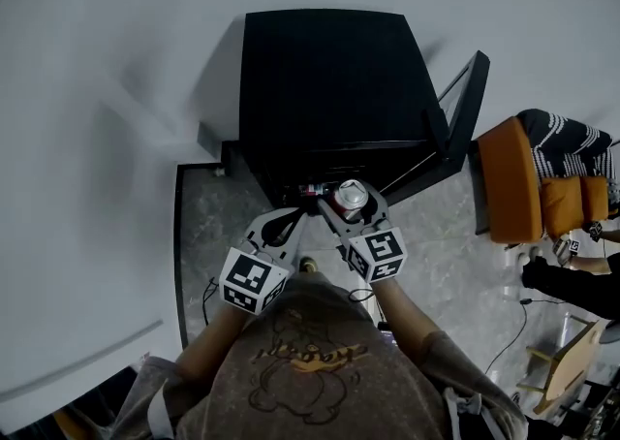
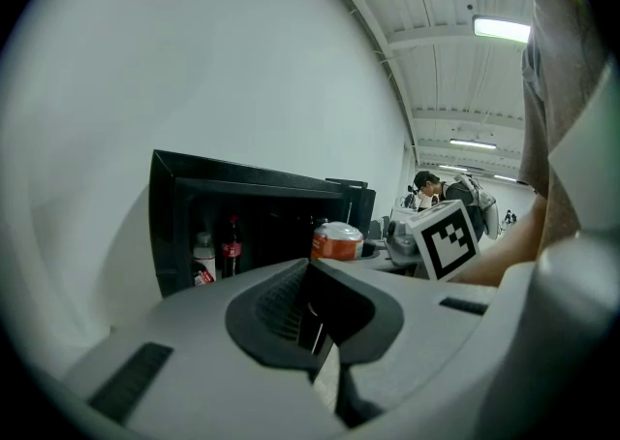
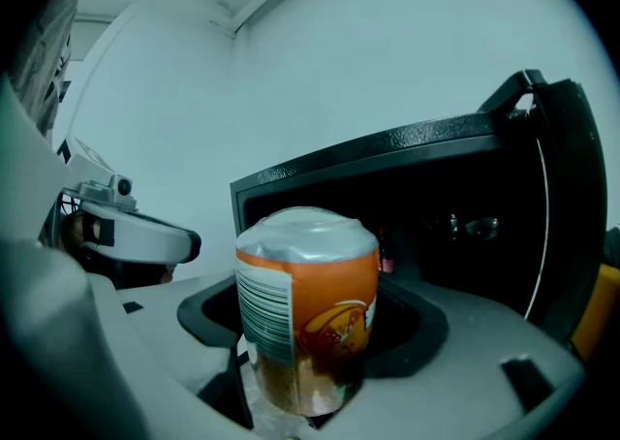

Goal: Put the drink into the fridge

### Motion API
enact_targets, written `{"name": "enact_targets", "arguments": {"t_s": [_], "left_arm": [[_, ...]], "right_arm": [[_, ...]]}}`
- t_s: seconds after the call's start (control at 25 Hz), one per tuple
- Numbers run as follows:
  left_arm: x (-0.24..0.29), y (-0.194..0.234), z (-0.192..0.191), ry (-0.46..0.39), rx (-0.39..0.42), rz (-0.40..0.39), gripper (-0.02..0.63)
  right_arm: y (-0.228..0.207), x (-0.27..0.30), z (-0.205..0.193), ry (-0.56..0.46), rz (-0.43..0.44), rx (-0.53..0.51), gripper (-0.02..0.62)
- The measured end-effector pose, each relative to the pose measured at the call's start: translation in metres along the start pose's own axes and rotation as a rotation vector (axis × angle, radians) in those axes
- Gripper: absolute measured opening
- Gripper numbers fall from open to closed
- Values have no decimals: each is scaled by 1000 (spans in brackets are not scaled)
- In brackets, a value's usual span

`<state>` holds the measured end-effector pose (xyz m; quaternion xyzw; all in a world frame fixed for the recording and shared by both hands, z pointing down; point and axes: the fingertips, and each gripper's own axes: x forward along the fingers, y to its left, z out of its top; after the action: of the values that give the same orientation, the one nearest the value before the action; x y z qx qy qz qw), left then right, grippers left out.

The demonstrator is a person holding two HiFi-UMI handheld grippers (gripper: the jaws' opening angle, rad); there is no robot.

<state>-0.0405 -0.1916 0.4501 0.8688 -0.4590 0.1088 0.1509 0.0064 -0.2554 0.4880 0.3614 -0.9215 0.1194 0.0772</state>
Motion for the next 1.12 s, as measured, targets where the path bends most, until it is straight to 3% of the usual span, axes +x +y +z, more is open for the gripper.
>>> {"name": "enact_targets", "arguments": {"t_s": [1.12], "left_arm": [[28, -7, -31, 65, -3, -68, 6]], "right_arm": [[-45, 53, -74, 81, -56, 14, 351]]}}
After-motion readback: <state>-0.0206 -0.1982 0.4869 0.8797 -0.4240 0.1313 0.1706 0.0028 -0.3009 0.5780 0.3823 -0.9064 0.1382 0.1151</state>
